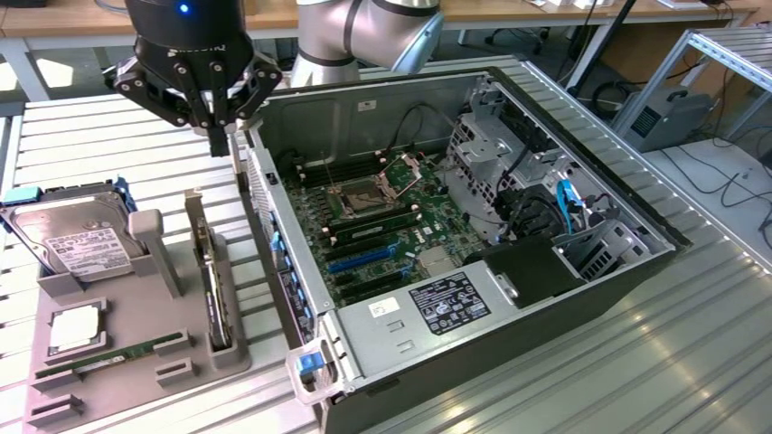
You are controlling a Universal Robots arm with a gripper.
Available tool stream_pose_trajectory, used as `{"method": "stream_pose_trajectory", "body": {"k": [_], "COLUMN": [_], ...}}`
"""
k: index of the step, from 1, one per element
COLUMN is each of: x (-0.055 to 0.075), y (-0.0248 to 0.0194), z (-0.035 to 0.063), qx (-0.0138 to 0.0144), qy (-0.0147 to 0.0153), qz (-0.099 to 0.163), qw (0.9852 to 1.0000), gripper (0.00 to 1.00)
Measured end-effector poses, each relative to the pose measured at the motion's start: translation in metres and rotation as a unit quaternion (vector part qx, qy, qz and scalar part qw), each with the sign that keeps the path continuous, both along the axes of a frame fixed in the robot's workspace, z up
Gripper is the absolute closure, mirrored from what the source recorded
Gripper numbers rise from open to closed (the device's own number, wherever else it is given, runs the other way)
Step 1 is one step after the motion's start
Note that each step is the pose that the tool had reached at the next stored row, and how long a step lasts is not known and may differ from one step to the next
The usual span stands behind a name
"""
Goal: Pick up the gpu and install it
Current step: 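Reach for the gpu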
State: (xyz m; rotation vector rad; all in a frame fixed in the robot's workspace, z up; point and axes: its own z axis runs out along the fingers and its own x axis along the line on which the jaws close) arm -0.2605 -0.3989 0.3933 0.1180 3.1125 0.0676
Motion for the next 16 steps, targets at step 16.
{"method": "stream_pose_trajectory", "body": {"k": [16], "x": [-0.0053], "y": [0.0000], "z": [0.0000], "qx": [0.0000], "qy": [0.0000], "qz": [0.000], "qw": [1.0000], "gripper": [0.89]}}
